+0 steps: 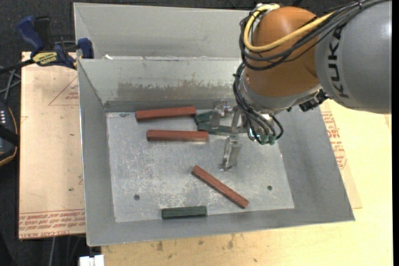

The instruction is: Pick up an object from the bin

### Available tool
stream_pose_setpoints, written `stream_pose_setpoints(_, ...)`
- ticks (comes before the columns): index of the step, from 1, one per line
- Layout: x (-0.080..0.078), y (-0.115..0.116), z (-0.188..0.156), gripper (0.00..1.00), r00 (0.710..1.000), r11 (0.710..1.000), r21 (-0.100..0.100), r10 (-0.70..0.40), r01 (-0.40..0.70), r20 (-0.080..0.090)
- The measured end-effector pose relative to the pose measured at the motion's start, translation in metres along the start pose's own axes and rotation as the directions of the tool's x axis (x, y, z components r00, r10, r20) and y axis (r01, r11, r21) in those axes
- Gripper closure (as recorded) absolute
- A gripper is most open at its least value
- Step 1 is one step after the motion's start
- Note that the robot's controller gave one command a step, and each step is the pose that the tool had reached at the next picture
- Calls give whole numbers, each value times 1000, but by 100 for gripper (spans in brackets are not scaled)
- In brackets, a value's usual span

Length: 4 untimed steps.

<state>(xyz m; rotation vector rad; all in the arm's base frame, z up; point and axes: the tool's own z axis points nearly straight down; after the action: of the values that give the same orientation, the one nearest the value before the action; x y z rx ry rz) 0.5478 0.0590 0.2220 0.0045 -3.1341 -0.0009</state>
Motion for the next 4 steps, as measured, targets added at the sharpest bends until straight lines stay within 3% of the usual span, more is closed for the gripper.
stream_pose_setpoints(1, -2, 0, -4, 0, 1000, 1000, -1, 2, -2, 8)
stream_pose_setpoints(2, -9, 0, 35, 0, 998, 998, -2, 60, -60, 15)
stream_pose_setpoints(3, 4, -1, 96, 0, 999, 999, -1, 52, -52, 12)
stream_pose_setpoints(4, 3, -46, 151, 100, 984, 984, 1, -178, 178, 8)
